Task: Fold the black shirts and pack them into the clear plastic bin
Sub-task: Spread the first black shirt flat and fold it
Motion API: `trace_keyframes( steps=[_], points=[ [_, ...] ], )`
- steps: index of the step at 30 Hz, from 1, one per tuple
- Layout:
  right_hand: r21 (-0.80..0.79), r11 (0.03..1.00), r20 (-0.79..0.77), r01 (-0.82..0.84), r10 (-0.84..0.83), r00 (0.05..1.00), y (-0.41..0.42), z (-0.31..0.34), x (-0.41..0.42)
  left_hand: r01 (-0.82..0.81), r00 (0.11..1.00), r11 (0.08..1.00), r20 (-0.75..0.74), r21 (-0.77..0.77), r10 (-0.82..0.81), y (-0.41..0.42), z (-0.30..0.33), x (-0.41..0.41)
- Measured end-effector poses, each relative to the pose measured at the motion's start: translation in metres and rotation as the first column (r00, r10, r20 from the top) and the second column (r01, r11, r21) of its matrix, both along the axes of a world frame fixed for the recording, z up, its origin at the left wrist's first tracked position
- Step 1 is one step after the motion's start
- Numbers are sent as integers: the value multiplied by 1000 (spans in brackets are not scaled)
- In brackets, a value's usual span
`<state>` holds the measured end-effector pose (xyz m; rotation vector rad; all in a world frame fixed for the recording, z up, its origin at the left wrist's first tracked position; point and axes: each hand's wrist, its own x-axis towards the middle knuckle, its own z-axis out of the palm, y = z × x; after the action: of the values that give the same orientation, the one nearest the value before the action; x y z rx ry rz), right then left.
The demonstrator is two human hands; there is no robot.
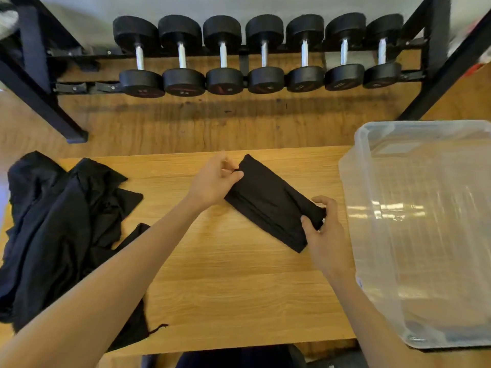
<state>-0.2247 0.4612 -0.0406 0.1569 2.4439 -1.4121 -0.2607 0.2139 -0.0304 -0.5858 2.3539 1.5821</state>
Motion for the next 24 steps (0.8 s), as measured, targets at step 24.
trace_keyframes(
  steps=[24],
  points=[
    [419, 900, -373, 121, 50, 926, 11, -36, 21, 485, 758, 707, -156, -516, -634, 102, -53, -119]
  ],
)
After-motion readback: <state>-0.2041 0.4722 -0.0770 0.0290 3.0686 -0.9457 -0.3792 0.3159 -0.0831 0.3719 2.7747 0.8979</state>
